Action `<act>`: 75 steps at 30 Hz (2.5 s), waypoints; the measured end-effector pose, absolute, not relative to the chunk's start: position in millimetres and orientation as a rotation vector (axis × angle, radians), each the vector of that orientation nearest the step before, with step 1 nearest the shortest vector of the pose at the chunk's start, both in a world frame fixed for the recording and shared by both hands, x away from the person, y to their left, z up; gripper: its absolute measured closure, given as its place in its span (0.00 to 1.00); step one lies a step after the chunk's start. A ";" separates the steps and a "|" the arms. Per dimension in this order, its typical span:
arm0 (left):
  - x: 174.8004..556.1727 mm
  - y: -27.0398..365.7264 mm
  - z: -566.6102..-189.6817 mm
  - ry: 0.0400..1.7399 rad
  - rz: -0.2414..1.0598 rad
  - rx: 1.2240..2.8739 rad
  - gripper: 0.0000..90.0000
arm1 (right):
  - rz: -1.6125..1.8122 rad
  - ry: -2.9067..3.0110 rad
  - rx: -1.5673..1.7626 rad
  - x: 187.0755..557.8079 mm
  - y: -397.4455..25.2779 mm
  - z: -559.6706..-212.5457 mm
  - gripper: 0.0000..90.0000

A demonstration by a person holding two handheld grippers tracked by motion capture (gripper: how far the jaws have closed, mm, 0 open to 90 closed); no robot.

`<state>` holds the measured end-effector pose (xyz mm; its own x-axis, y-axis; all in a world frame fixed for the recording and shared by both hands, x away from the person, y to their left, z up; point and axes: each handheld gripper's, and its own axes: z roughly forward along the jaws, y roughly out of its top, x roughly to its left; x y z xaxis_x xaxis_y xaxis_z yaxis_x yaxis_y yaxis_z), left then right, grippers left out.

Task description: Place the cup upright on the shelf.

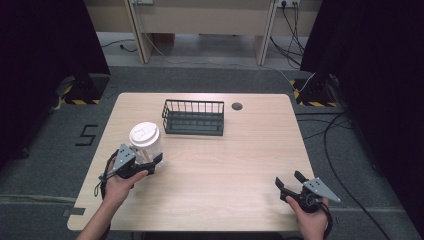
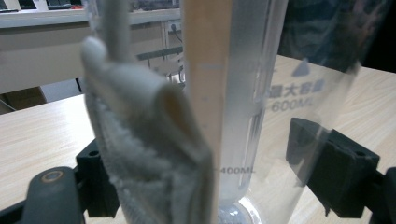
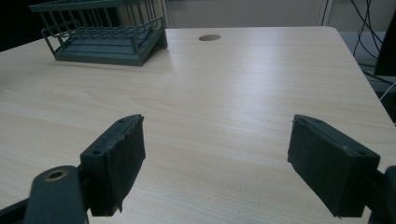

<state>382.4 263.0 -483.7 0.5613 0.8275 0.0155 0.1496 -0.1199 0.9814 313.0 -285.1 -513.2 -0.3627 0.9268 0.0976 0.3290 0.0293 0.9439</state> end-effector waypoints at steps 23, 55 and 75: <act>398.2 248.8 -467.9 0.818 0.712 1.598 0.19 | 1.342 1.744 1.279 313.4 -285.0 -513.3 0.22; 415.5 230.3 -454.6 0.796 0.707 1.584 0.20 | 1.346 1.747 1.284 313.2 -285.0 -513.2 0.22; 426.7 224.8 -445.7 0.790 0.713 1.573 0.19 | 1.348 1.747 1.286 313.3 -285.1 -513.2 0.23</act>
